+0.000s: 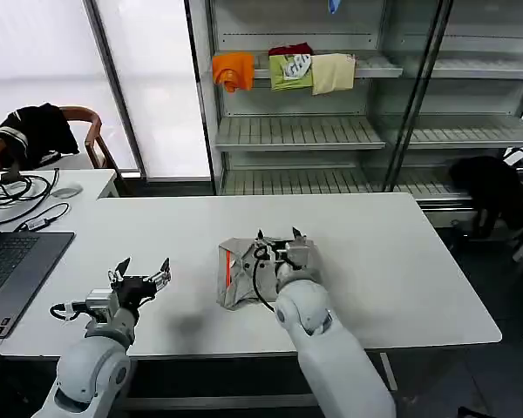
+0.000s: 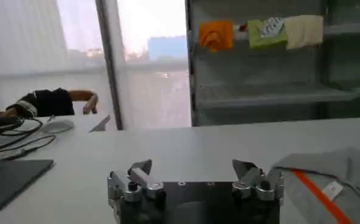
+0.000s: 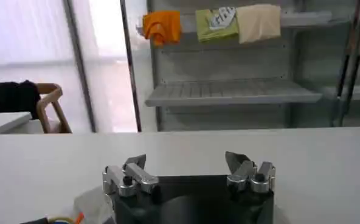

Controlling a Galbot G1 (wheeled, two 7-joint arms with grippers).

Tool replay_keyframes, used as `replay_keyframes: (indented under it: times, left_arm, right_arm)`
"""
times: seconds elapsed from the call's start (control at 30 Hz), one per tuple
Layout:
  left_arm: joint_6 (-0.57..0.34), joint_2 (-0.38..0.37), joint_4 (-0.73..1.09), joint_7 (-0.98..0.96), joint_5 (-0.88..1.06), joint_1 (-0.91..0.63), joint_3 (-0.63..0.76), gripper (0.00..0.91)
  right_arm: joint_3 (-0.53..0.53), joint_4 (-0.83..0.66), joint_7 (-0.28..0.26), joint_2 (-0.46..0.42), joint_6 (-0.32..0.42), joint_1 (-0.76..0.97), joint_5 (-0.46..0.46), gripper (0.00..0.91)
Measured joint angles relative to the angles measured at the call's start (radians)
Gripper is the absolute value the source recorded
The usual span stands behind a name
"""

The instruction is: Fold and organize the clothes.

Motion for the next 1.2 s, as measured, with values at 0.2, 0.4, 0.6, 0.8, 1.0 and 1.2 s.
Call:
replay_keyframes:
  times: [0.2, 0.4, 0.6, 0.8, 1.0, 1.2]
  left_arm:
    - [0.003, 0.006, -0.005, 0.0, -0.005, 0.001, -0.001, 0.907]
    - [0.006, 0.007, -0.005, 0.0, -0.006, 0.001, -0.001, 0.907]
    - [0.006, 0.006, -0.004, 0.001, -0.01, 0.006, -0.004, 0.907]
    - [0.009, 0.007, -0.01, 0.002, -0.015, 0.006, -0.003, 0.907]
    - [0.008, 0.008, -0.014, 0.005, -0.012, 0.015, -0.012, 0.907]
    - [0.0, 0.002, -0.026, 0.003, -0.001, 0.017, -0.027, 0.907]
  right_arm:
    - [-0.003, -0.124, -0.013, 0.049, 0.011, 0.055, -0.029, 0.907]
    - [-0.009, -0.199, -0.001, 0.069, -0.009, 0.08, -0.041, 0.907]
    - [-0.023, -0.232, 0.004, 0.069, -0.021, 0.082, -0.053, 0.907]
    - [-0.029, -0.261, -0.003, 0.07, -0.026, 0.08, -0.061, 0.907]
    - [-0.022, -0.272, -0.015, 0.07, -0.021, 0.081, -0.07, 0.907]
    - [-0.01, -0.239, -0.027, 0.07, -0.016, 0.076, -0.082, 0.907]
